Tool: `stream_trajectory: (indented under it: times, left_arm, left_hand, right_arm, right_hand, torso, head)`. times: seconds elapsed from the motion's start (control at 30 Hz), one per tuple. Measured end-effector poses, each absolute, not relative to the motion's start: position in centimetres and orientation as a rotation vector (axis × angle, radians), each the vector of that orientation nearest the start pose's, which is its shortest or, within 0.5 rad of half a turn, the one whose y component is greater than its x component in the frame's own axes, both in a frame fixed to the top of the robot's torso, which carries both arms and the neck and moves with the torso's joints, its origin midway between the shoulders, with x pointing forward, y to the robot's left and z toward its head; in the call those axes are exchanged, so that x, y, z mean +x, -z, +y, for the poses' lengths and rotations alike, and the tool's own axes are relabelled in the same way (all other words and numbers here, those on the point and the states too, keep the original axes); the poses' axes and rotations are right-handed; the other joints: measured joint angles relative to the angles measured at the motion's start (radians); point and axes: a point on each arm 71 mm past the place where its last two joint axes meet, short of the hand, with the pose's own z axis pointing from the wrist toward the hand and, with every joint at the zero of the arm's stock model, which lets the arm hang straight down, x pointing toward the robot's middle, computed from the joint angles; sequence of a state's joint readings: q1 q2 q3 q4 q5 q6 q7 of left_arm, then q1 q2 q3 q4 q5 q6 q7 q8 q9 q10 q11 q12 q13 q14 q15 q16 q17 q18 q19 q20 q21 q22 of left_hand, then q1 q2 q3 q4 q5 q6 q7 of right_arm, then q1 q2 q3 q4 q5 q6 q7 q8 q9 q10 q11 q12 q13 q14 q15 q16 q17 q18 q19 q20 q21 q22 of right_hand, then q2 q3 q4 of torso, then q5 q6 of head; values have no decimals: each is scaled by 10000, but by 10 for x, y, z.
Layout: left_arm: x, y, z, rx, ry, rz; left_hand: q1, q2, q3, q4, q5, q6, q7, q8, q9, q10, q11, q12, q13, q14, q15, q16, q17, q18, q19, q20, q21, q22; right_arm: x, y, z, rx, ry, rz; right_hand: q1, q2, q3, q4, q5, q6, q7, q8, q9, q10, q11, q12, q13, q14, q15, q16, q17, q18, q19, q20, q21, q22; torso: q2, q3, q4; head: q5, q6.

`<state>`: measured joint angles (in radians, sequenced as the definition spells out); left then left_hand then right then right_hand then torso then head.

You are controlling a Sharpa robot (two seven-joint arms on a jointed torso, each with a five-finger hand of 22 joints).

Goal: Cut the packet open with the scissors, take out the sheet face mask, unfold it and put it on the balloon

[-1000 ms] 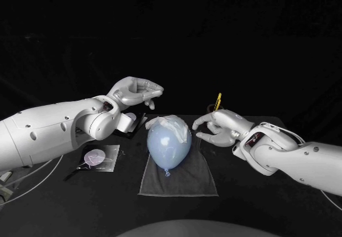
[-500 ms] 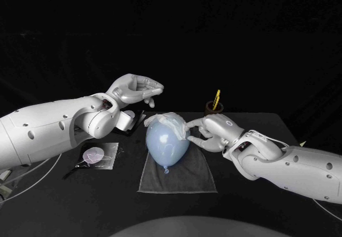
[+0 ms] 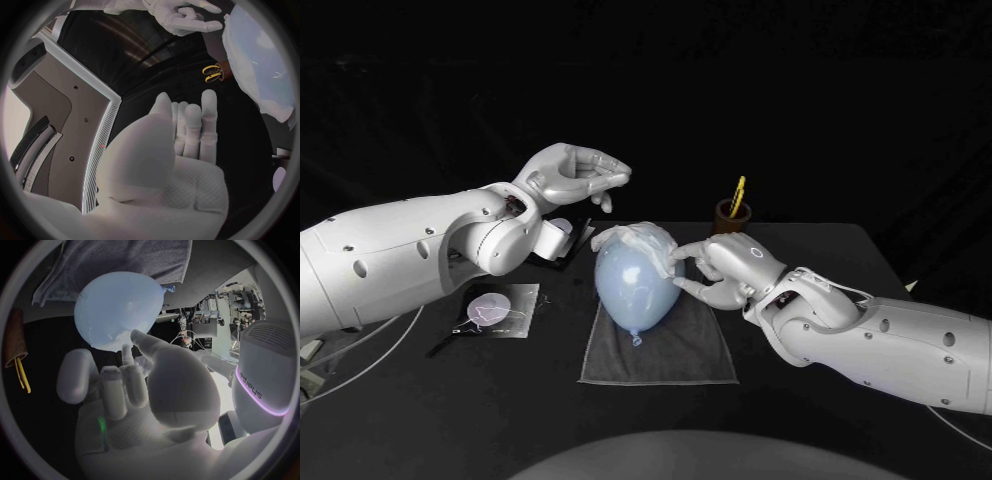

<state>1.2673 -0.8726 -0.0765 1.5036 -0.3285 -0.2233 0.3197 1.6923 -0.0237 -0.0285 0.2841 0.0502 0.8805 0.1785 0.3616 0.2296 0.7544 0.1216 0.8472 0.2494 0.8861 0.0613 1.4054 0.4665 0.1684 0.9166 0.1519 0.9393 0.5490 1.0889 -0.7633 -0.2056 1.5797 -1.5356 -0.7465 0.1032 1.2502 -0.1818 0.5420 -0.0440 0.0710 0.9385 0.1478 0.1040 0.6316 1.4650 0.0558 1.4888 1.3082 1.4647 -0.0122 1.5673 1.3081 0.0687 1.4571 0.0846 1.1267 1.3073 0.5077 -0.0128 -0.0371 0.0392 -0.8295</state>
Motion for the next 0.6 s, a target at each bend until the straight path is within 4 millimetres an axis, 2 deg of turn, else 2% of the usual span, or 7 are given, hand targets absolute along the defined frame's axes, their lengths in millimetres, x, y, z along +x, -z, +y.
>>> stream_trajectory:
  times: [0.4, 0.6]
  left_arm:
    - [495, 160, 218, -7208, 14462, 15789]
    - [495, 160, 218, -7203, 14464, 15791]
  left_hand:
    - [0, 0, 0, 0, 0, 0, 0, 0, 0, 0, 0, 0, 0, 1, 0, 0, -1, -45, 0, 0, 0, -4]
    - [42, -42, 56, 1, 0, 0, 0, 0, 0, 0, 0, 0, -12, 1, 1, 0, -2, 56, 0, 0, 0, -5]
  right_arm:
    - [411, 260, -136, -2729, -9336, 14112]
    - [411, 262, -133, -2733, -9340, 14145]
  right_hand:
    - [0, 0, -68, 68, -62, 93, -20, 0, -47, -1, -1, 0, -9, 0, 0, -8, 0, -4, -1, 0, 0, 6]
    - [0, 1, -68, 68, -97, 139, 2, 0, -76, -1, -2, -1, -7, -1, 0, -12, -2, -5, -1, 0, 0, 8]
  torso:
    - [3, 0, -4]
    - [5, 7, -4]
  head:
    - [84, -2]
    - [97, -19]
